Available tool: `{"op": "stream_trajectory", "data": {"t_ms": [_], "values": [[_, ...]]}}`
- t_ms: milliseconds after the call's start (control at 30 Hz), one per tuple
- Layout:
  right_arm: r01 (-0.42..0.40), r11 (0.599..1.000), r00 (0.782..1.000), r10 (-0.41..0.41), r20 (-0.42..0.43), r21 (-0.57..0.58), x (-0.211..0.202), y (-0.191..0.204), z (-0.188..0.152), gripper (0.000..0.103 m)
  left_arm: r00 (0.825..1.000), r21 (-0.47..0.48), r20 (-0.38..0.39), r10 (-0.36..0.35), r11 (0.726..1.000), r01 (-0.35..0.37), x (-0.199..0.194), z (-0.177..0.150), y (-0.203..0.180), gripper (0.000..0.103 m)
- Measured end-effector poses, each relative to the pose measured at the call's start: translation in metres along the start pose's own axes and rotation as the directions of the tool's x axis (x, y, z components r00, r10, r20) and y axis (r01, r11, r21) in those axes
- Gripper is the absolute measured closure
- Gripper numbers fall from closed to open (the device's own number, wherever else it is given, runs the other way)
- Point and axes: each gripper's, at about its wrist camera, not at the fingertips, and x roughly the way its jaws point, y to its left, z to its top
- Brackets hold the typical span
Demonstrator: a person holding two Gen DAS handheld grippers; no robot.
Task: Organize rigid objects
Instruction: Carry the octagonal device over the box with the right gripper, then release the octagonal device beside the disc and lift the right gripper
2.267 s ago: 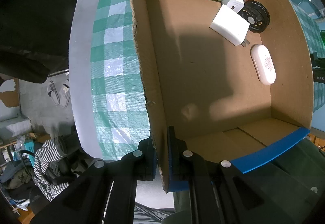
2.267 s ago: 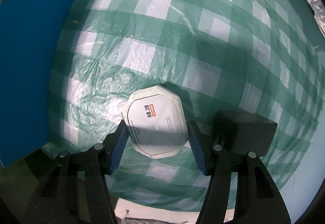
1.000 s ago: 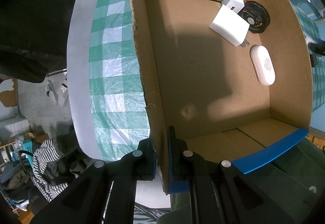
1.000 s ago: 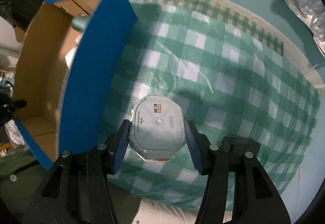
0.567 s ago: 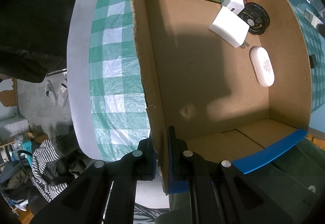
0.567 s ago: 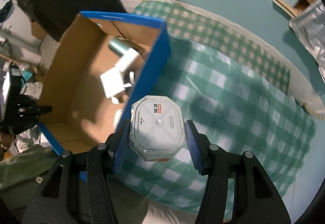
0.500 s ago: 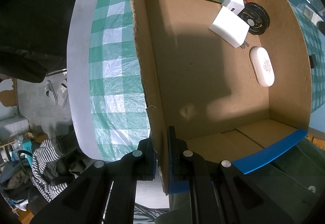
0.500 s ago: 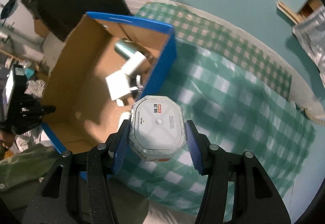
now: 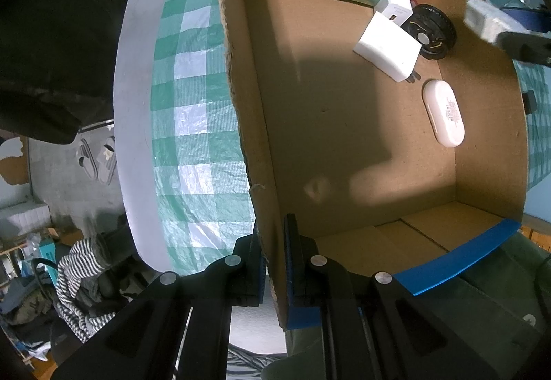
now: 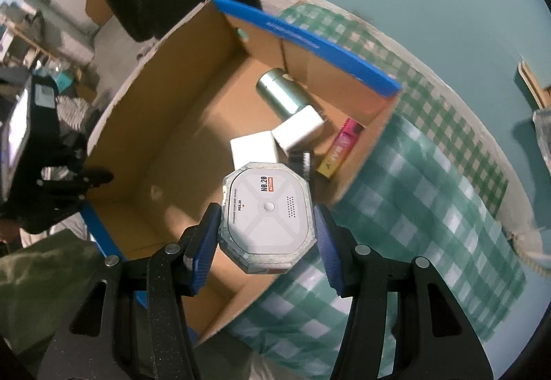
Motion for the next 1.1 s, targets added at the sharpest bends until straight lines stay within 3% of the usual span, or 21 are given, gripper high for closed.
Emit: {"op": "stream_trajectory", "data": {"t_ms": [700, 1100], "values": [[0.052, 0.994, 0.992, -0.062, -0.106, -0.099, 0.052, 0.015, 0.004, 0.048, 1.000, 0.002, 0.001, -0.005, 1.000, 0.005, 0.000, -0.002, -0.001, 0.095], [0.019, 1.000, 0.997, -0.017, -0.075, 0.021, 0.032, 0.001, 0.009, 0.049, 1.000, 0.004, 0.000, -0.002, 1.000, 0.002, 0.001, -0.002, -0.001, 0.095]]}}
